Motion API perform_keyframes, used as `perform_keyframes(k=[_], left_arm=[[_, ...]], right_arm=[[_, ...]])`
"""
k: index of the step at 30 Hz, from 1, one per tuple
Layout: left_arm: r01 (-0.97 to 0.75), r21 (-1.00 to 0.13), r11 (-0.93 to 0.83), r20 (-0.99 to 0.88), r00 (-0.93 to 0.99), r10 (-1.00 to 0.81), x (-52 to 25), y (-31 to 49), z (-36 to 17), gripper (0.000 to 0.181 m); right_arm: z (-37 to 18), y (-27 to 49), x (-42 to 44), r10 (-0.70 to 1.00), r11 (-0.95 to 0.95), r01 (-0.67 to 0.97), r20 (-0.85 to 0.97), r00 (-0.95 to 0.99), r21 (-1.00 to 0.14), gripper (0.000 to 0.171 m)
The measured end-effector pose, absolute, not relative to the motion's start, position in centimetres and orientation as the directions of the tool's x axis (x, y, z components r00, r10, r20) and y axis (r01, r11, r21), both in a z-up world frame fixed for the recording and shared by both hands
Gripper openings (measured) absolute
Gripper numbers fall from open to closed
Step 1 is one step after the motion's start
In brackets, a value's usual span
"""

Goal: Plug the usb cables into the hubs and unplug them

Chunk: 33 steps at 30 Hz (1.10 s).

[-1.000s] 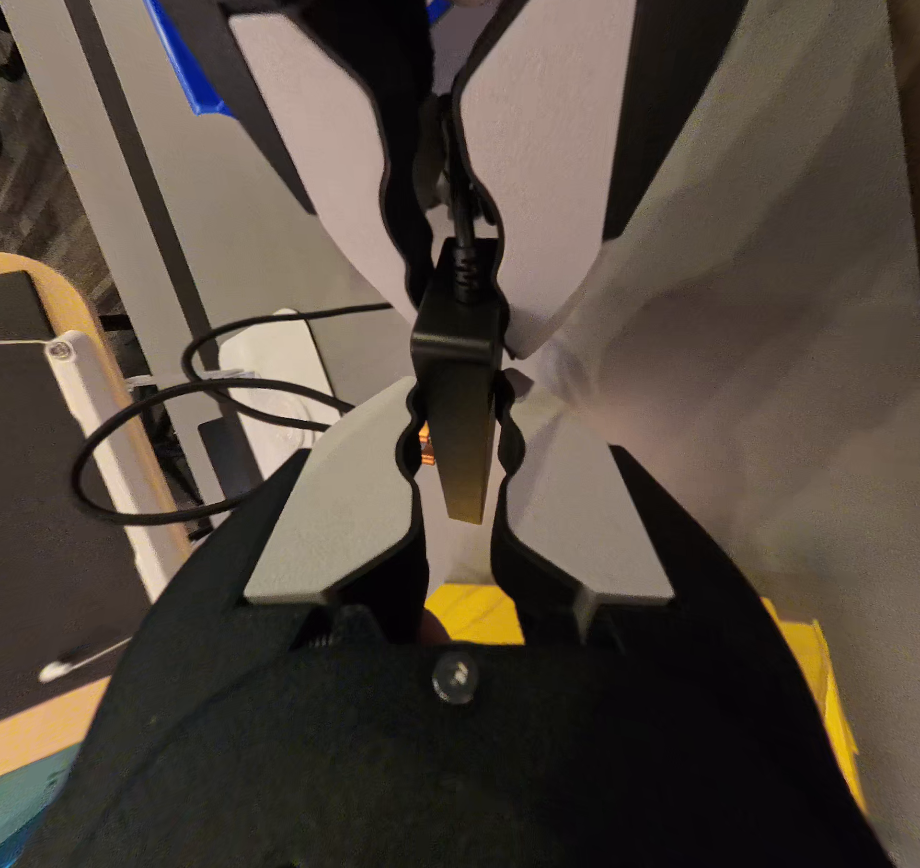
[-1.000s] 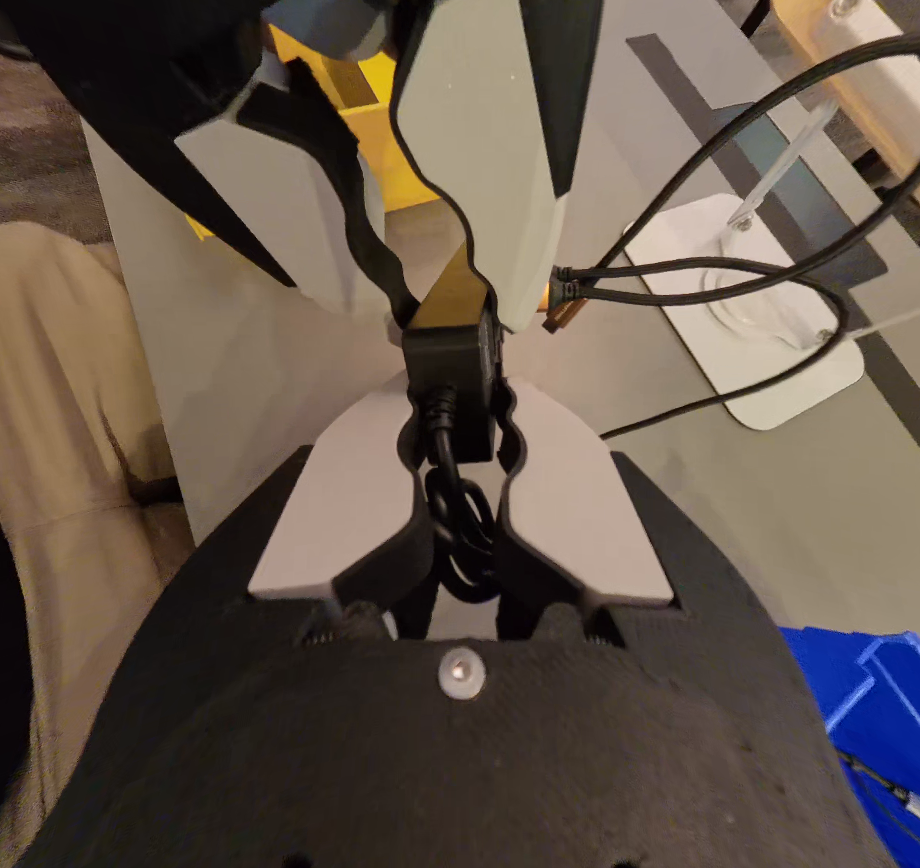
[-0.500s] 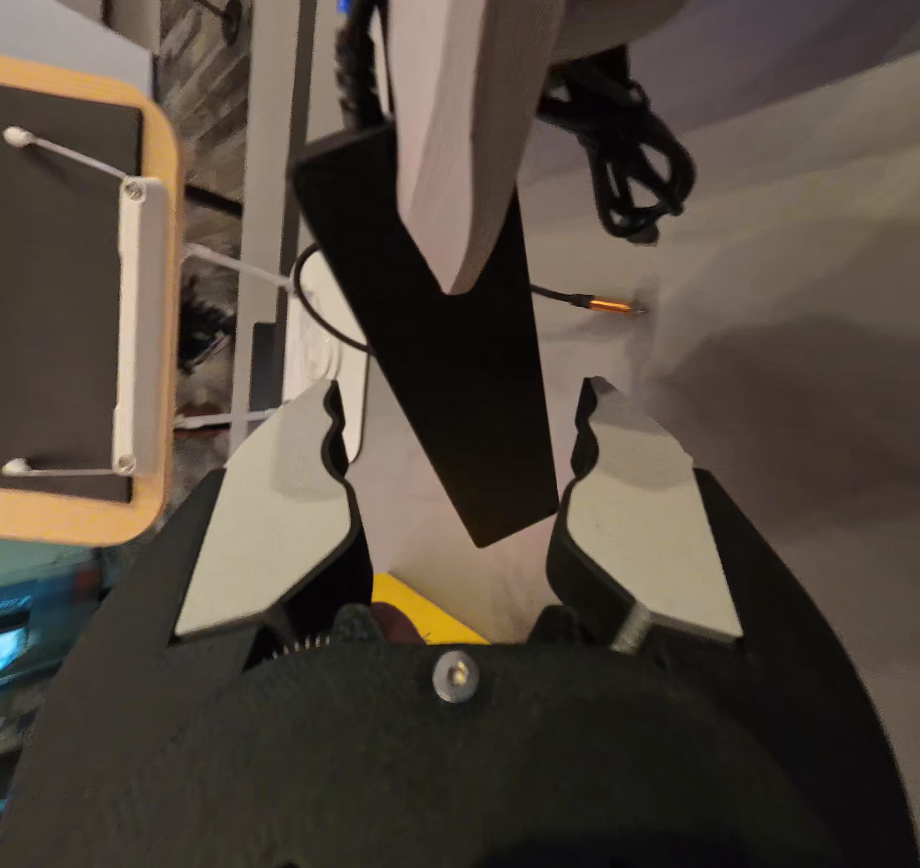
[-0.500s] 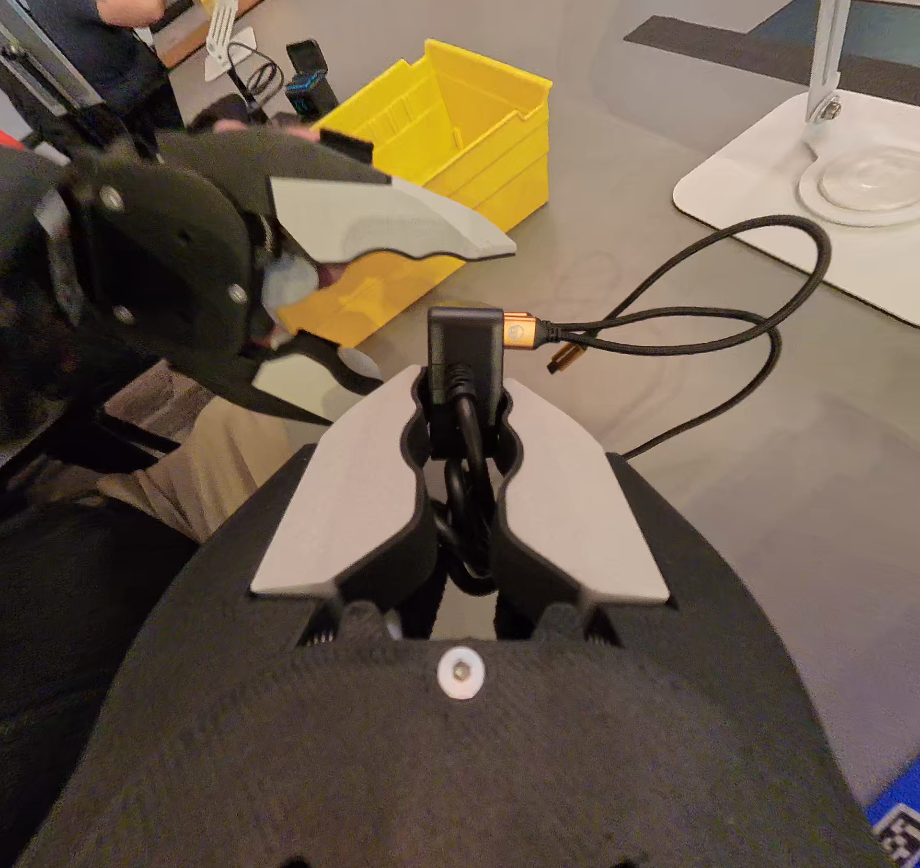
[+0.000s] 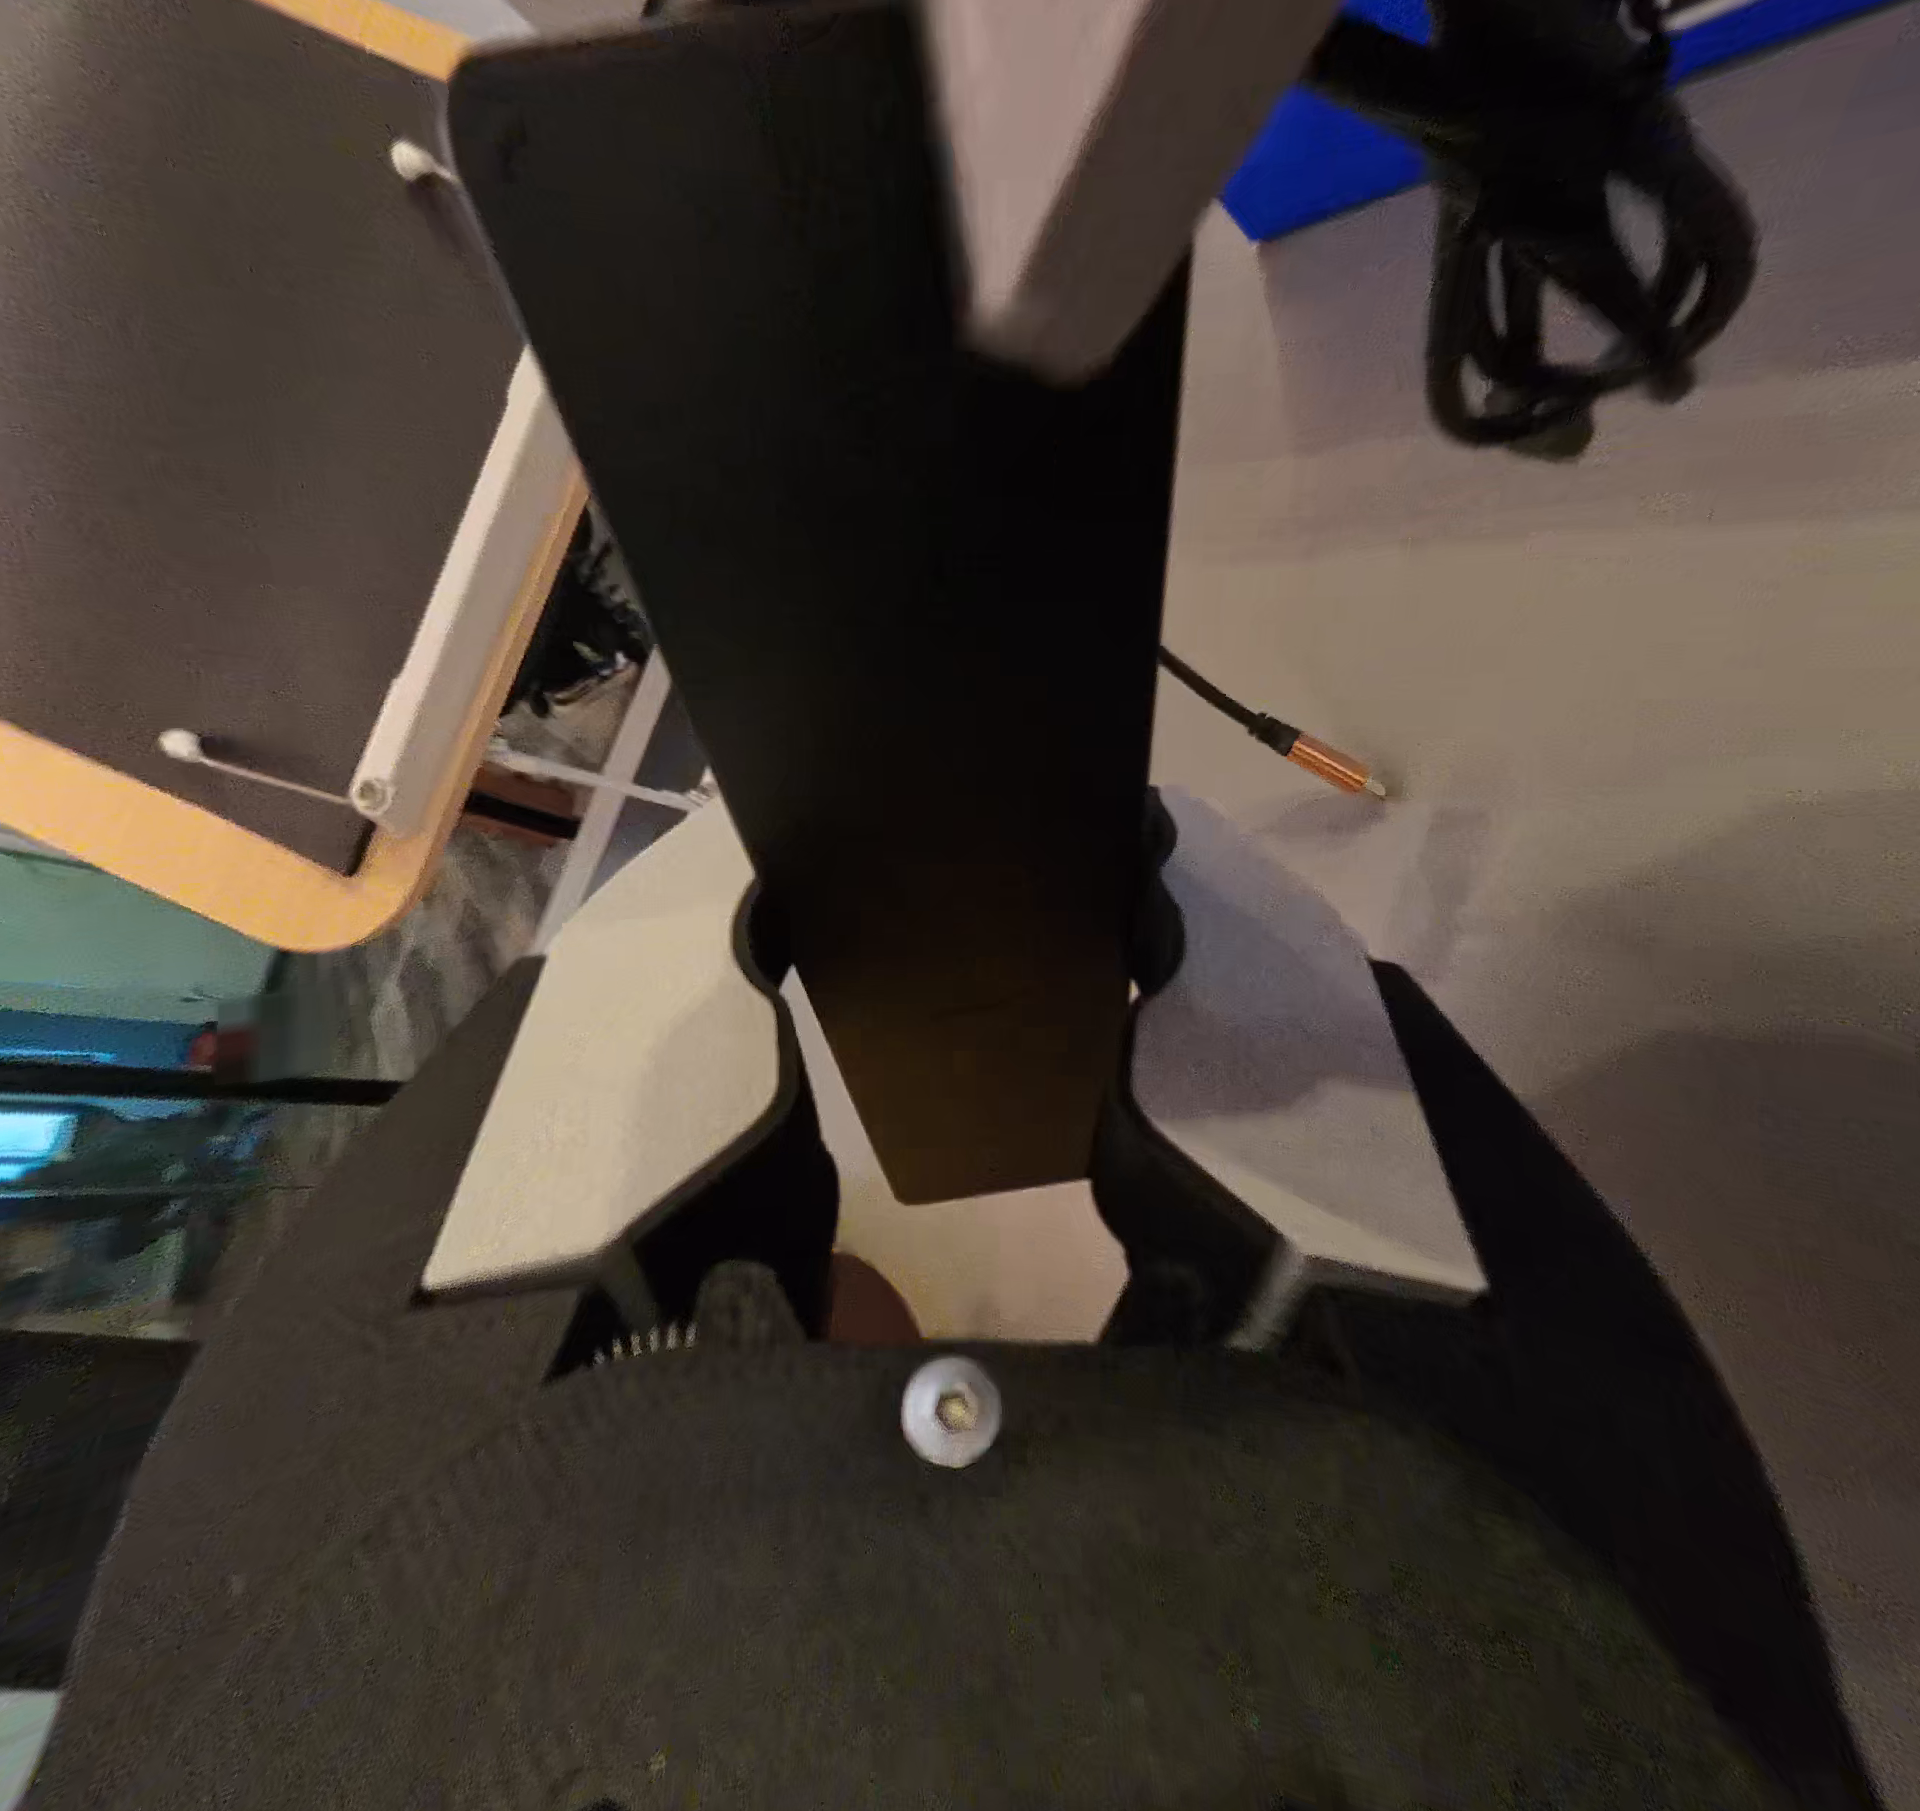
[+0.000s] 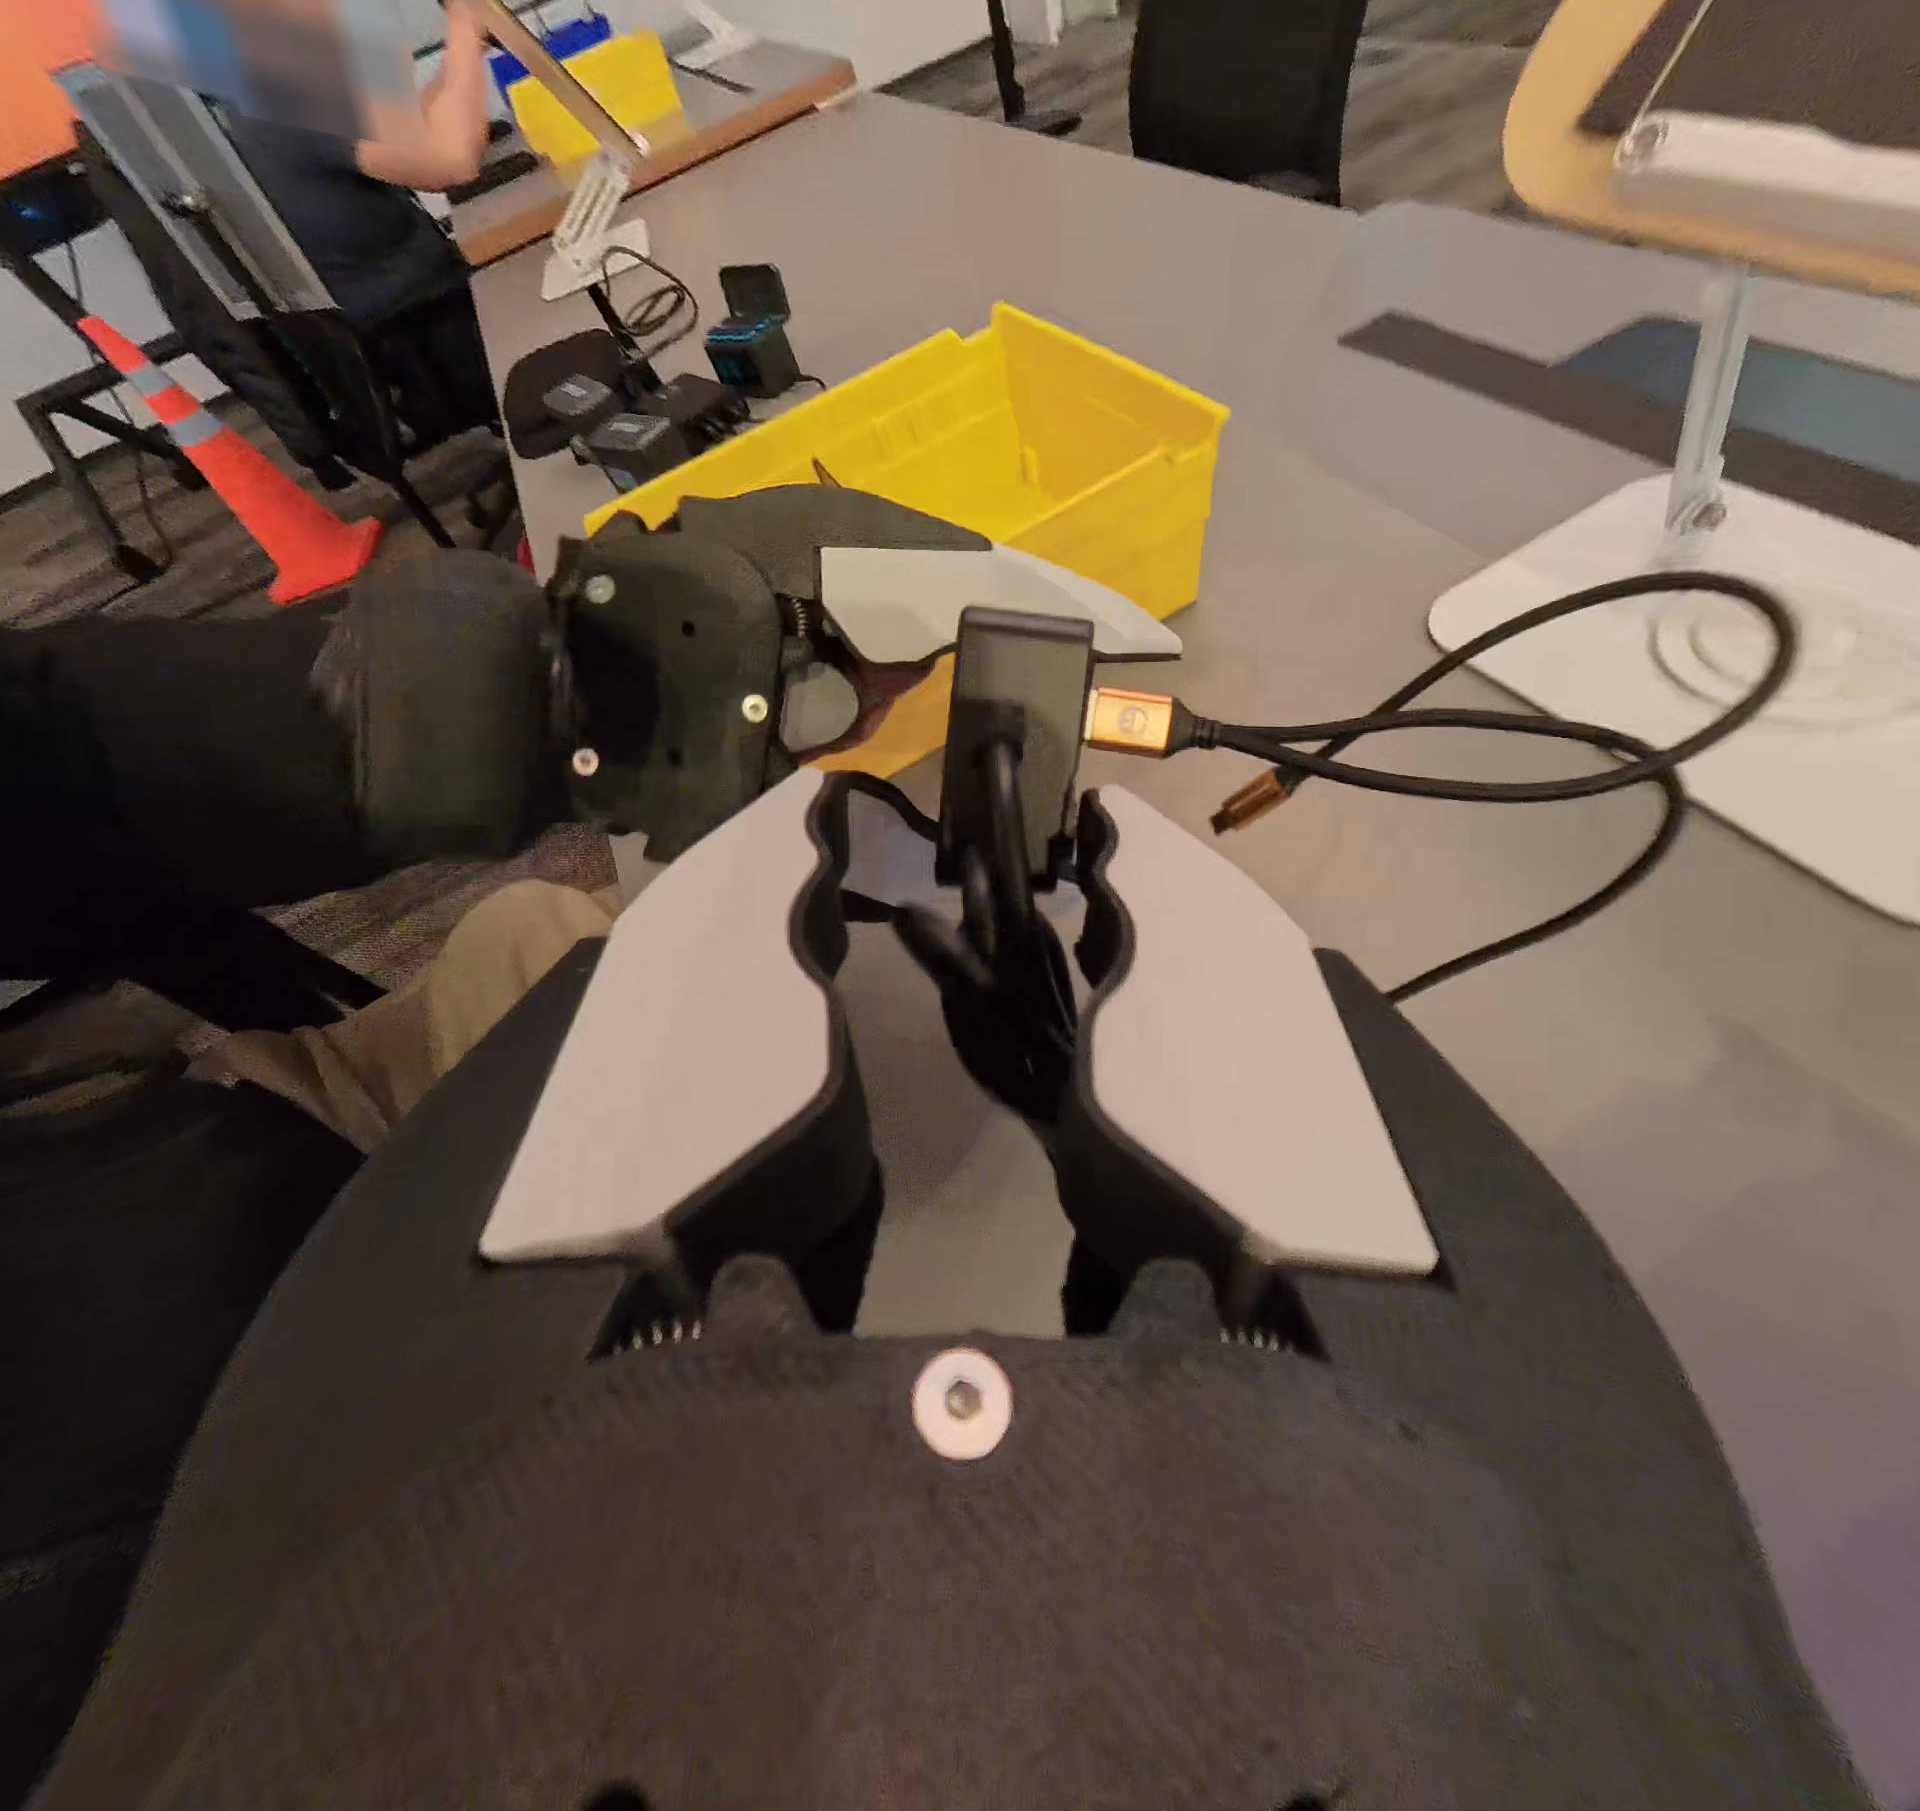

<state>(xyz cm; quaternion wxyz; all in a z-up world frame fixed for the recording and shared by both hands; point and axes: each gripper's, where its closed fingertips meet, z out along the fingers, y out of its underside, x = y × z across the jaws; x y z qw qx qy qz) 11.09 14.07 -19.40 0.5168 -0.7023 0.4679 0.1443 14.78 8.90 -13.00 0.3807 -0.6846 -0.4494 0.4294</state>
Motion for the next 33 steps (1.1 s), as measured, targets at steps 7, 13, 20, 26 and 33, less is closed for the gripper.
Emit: perform_keyframes(k=[7,13,20,26,33], left_arm=[[-0.621,-0.784,-0.029,-0.444,0.591,-0.673,10.9,13.2,-18.3,0.063],[-0.445,-0.895,-0.034,-0.246,0.555,-0.795,11.9,11.7,-16.5,0.063],[-0.282,-0.957,-0.069,-0.088,0.509,-0.856,12.1,10.8,-14.9,0.062],[-0.111,-0.988,-0.105,0.045,0.442,-0.896,12.2,9.9,-12.8,0.062],[-0.045,-0.987,-0.154,0.133,0.305,-0.943,14.4,8.0,-12.3,0.062]], right_arm=[[-11.1,11.4,17.8,0.955,-0.249,0.188,-0.209,0.212,-0.95,0.036],[-12.8,12.1,17.8,0.964,-0.232,0.245,-0.188,0.19,-0.941,0.03],[-12.0,12.9,18.5,0.924,-0.378,0.121,-0.365,0.117,-0.918,0.027],[-10.8,14.4,19.5,0.919,-0.372,0.031,-0.363,0.153,-0.928,0.017],[-12.7,11.6,15.2,0.992,-0.097,0.291,-0.07,0.102,-0.952,0.033]])
